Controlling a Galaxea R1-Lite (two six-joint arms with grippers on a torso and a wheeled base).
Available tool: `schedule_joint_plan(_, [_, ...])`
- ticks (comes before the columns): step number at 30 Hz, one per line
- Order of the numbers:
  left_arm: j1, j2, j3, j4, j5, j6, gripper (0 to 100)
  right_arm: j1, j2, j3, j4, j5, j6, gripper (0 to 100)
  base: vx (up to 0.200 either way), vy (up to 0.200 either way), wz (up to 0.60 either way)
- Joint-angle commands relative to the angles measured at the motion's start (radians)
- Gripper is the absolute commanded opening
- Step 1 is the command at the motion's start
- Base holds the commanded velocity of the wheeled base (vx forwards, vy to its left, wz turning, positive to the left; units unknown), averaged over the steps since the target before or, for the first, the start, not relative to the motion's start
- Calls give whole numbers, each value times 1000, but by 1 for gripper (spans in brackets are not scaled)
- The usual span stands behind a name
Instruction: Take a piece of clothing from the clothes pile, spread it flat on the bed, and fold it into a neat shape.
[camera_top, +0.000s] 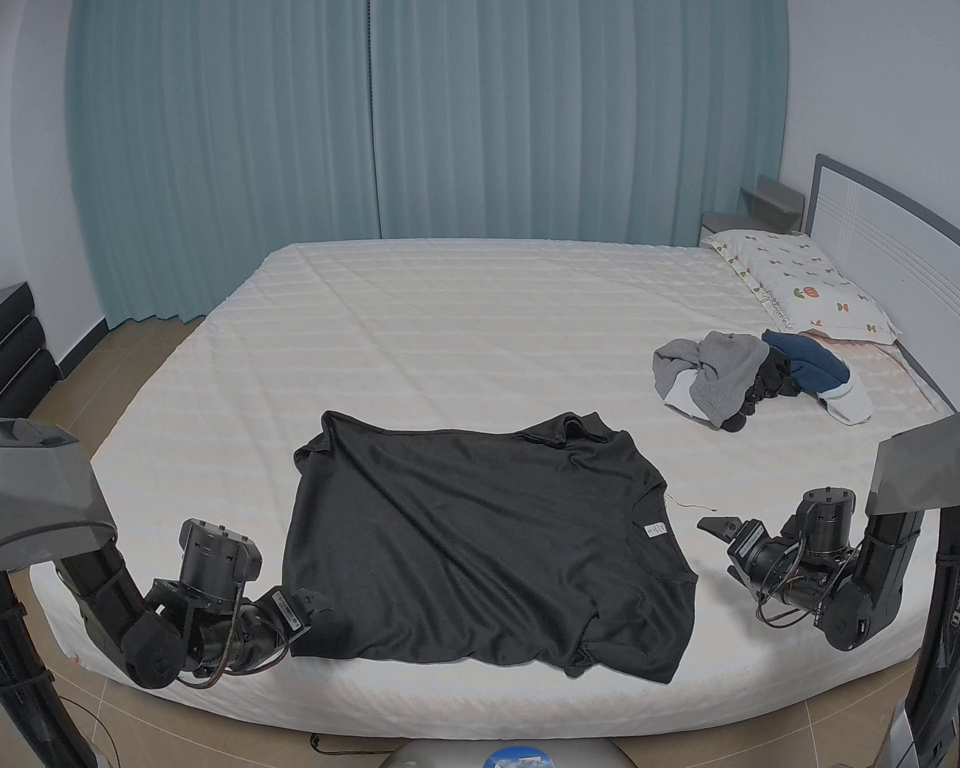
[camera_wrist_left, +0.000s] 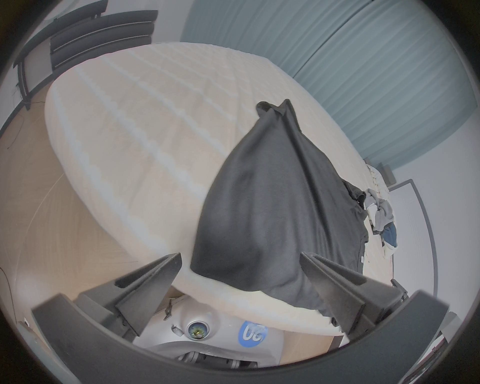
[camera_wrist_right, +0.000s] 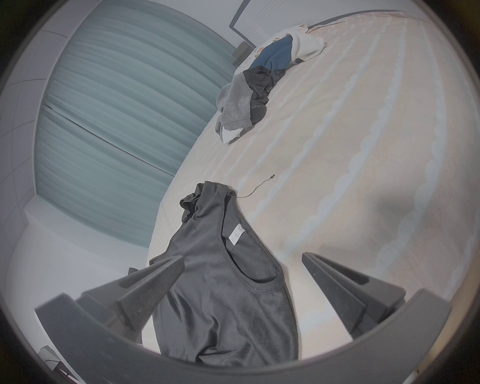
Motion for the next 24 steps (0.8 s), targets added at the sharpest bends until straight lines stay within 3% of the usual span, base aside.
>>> schedule_joint_plan(1, [11,6,78,-59,0,0,100,10,0,5,-2,0,1,100,0,0,0])
schedule_joint_plan(10, [2,210,125,-346,12,0,100,10,0,9,-7,0,3,100,0,0,0])
schedule_joint_plan(24, [-4,225,105,-361,17,2,100,10,2,8,-7,0,3,100,0,0,0])
